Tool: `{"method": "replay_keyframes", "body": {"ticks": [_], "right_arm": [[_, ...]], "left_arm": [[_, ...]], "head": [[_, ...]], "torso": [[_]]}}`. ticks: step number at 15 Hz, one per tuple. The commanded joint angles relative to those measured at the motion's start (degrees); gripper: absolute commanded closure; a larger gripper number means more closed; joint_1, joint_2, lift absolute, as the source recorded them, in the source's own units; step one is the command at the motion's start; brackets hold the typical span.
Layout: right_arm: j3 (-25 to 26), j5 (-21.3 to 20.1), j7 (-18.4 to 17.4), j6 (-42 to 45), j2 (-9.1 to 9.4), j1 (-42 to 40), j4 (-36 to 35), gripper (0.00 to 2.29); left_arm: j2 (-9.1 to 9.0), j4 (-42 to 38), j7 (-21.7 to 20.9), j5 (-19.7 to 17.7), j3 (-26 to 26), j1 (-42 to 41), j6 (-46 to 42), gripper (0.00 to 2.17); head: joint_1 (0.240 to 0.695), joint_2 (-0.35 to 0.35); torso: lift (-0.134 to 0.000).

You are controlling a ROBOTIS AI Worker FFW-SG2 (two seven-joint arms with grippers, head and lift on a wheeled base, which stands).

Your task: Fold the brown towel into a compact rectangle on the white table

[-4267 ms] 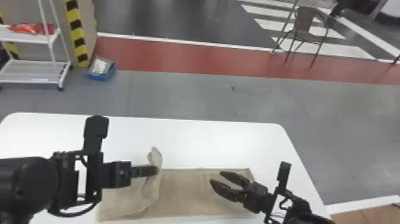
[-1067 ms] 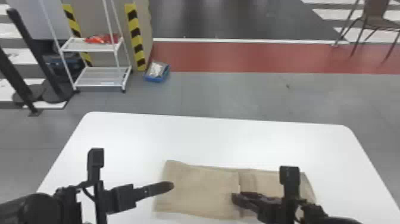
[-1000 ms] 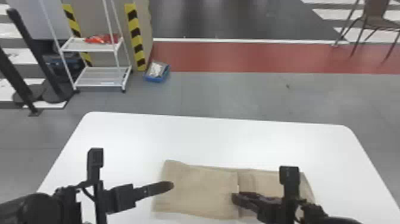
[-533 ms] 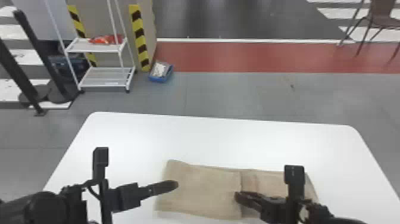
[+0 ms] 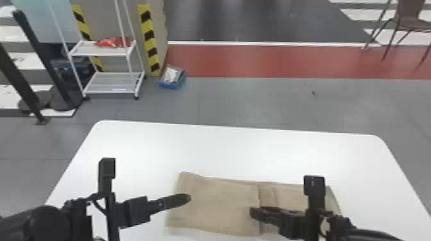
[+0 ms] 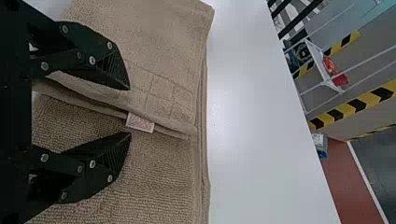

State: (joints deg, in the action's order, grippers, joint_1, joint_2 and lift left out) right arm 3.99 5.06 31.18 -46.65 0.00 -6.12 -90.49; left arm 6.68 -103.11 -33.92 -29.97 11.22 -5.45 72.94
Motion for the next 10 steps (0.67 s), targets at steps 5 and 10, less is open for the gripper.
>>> {"method": "replay_keyframes", "body": {"ticks": [5,10], "right_arm": [[-0.3,0.0,0.4,-0.4,0.05,0.4,0.1,1.0],[-0.1,2.0,1.0,-1.6,0.05,0.0,-1.6,1.11]], "left_arm": [[0.0,0.0,0.0,-0.1,-0.1,0.0,0.0,0.02],[0.0,-0.1,-0.1,-0.2,0.2,-0.1,0.3,0.02]], "head": [[0.695,-0.002],[0.695,0.0]], "torso": [[0.0],[0.0]]}}
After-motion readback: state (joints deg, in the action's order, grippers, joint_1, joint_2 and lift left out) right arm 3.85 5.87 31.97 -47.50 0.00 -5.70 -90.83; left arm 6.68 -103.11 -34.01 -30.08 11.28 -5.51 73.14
